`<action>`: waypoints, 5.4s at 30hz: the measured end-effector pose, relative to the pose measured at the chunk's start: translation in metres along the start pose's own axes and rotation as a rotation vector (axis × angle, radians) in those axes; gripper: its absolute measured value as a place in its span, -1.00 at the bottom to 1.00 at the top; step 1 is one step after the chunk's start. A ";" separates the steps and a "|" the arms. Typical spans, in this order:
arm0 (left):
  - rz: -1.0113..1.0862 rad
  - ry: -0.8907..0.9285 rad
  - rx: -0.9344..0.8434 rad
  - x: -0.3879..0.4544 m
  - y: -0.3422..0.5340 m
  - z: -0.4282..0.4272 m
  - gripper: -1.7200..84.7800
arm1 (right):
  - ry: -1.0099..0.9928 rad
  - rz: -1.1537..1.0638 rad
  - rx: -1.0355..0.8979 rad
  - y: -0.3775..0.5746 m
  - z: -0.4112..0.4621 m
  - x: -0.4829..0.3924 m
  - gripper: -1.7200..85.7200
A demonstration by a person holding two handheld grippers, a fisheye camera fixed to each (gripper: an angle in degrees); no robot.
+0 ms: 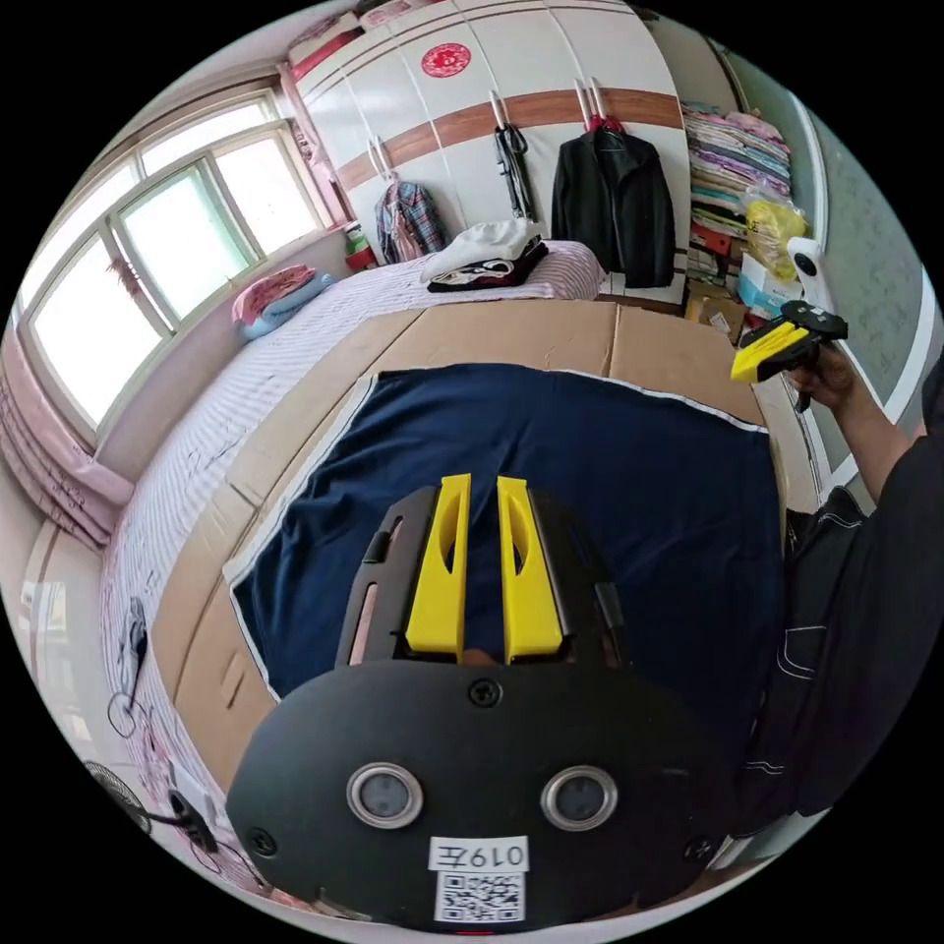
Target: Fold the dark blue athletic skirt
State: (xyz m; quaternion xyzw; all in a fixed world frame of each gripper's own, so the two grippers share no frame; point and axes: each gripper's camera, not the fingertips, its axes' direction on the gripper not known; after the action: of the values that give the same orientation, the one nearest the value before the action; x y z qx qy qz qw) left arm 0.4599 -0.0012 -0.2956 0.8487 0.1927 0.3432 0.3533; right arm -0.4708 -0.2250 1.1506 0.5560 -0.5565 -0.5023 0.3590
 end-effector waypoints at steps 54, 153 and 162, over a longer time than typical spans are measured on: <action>-0.624 -0.073 -0.244 -0.481 0.266 0.062 -0.90 | 0.121 -0.424 -0.649 -0.651 0.832 0.096 -0.83; -0.132 0.068 -0.129 0.000 0.201 -0.113 -0.73 | -0.133 -0.591 -0.411 -0.261 0.405 -0.142 -0.66; -0.164 0.121 -0.157 -0.005 0.215 -0.127 -0.68 | -0.114 -0.623 -0.419 -0.254 0.377 -0.145 -0.63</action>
State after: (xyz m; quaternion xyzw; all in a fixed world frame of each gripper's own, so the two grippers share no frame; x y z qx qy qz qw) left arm 0.3832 -0.0900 -0.0756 0.7774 0.2549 0.3779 0.4334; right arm -0.7480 0.0085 0.8407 0.5843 -0.2650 -0.7203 0.2636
